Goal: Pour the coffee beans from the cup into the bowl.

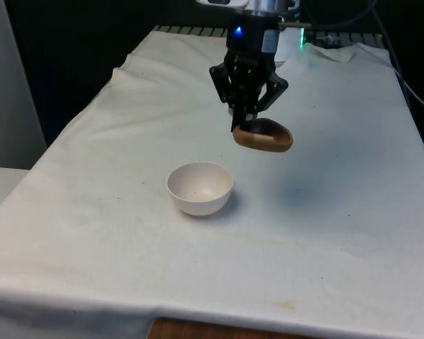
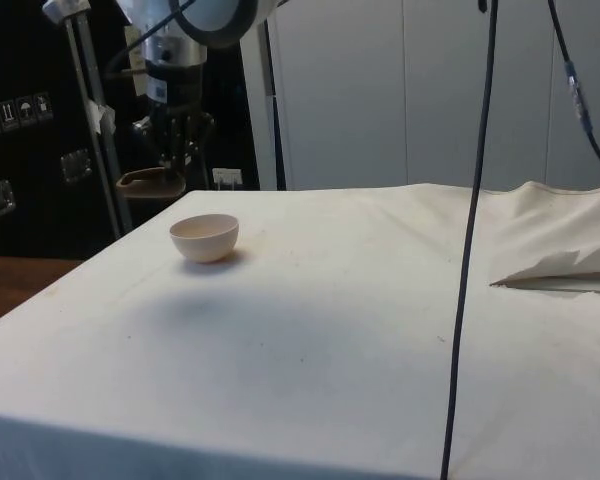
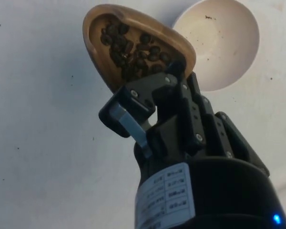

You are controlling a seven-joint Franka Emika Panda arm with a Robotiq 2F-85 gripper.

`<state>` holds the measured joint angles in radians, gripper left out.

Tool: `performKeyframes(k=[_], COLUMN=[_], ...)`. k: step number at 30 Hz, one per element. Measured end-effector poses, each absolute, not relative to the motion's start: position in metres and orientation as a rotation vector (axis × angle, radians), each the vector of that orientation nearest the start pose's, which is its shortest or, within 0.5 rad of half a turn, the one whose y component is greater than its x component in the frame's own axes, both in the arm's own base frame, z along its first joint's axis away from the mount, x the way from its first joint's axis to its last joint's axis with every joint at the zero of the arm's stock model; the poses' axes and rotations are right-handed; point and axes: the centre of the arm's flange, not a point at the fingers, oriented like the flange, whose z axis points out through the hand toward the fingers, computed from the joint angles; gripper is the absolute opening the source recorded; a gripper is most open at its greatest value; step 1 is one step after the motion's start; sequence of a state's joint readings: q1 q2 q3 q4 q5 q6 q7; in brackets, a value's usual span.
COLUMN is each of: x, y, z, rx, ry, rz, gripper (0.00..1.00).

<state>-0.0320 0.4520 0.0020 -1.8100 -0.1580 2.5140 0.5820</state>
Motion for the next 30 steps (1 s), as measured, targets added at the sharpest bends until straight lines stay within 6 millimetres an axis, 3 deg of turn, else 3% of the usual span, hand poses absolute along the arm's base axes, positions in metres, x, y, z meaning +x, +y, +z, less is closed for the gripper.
performKeyframes(k=[30], x=[0.671], y=[-0.066], z=[0.322], rx=[-3.134], ry=[0.637], rz=[-0.440], gripper=[0.00])
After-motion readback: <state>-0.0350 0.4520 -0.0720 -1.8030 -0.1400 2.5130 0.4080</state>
